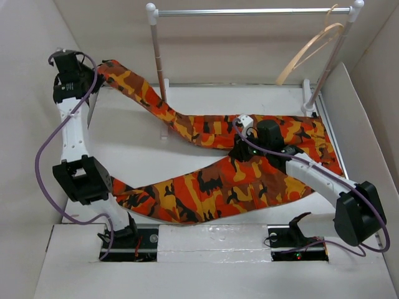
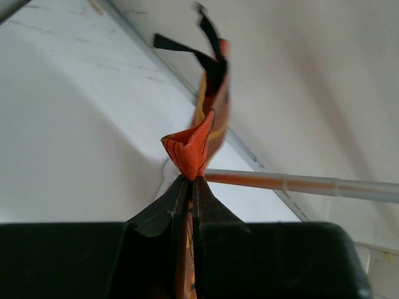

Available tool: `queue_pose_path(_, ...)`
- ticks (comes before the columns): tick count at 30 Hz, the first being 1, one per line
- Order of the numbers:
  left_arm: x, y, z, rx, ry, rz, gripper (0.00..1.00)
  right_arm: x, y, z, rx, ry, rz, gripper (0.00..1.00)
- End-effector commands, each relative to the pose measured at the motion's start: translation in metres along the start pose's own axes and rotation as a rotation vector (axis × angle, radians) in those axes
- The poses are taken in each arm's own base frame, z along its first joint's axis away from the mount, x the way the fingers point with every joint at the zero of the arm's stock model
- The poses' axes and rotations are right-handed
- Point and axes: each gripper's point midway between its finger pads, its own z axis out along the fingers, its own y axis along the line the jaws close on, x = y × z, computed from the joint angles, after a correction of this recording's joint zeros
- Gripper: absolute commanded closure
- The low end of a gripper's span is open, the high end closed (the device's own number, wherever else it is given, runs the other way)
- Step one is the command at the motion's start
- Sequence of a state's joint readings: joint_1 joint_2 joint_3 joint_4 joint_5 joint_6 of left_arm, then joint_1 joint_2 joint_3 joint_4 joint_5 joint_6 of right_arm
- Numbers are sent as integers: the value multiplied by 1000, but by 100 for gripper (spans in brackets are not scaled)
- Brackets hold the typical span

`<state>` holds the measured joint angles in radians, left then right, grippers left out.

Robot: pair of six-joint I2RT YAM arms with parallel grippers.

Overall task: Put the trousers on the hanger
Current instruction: Flatten out the trousers at the center of the board.

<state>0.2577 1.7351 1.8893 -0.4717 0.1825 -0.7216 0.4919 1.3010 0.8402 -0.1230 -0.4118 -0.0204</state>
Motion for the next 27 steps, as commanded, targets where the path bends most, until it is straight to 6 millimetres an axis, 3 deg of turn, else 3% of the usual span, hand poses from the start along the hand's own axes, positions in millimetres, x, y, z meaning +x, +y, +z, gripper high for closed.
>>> queue_pose_path(1, 20, 62, 11, -122, 53, 1, 100, -28, 4, -2, -29, -73, -68, 72)
queue_pose_path(2, 32, 96, 14, -181, 76, -32, 100, -28, 5, -3, -30, -73, -68, 72)
queue_pose_path(4, 35, 117, 15, -209, 69, -49, 100, -23, 5, -3, -32, -62, -63, 72)
queue_pose_path(9, 60, 194, 26, -421, 96, -62, 100, -12, 8, -5, -47, -37, -56, 71)
queue_pose_path(11, 62, 202, 25, -450, 92, -60, 100, -12, 8, -5, -46, -35, -56, 71)
queue_pose_path(16, 54, 252, 15, -598, 62, -116, 100, -10, 9, -8, -43, -27, -61, 67)
queue_pose_path(21, 48, 266, 0, -648, 90, -111, 99, -6, 12, -6, -60, -13, -67, 54)
queue_pose_path(22, 61, 283, 14, -683, 137, -117, 95, -7, 13, -5, -63, -15, -71, 46)
queue_pose_path(23, 62, 292, 8, -741, 139, -102, 91, -5, 16, -2, -78, -6, -76, 43)
queue_pose_path(25, 59, 287, 2, -727, 133, -93, 81, -14, 25, 3, -107, -13, -111, 36)
queue_pose_path(26, 59, 285, -1, -719, 127, -89, 78, -9, 37, 13, -151, 16, -132, 36)
queue_pose_path(27, 50, 272, -8, -681, 92, -80, 67, -7, 44, 17, -175, 37, -167, 36)
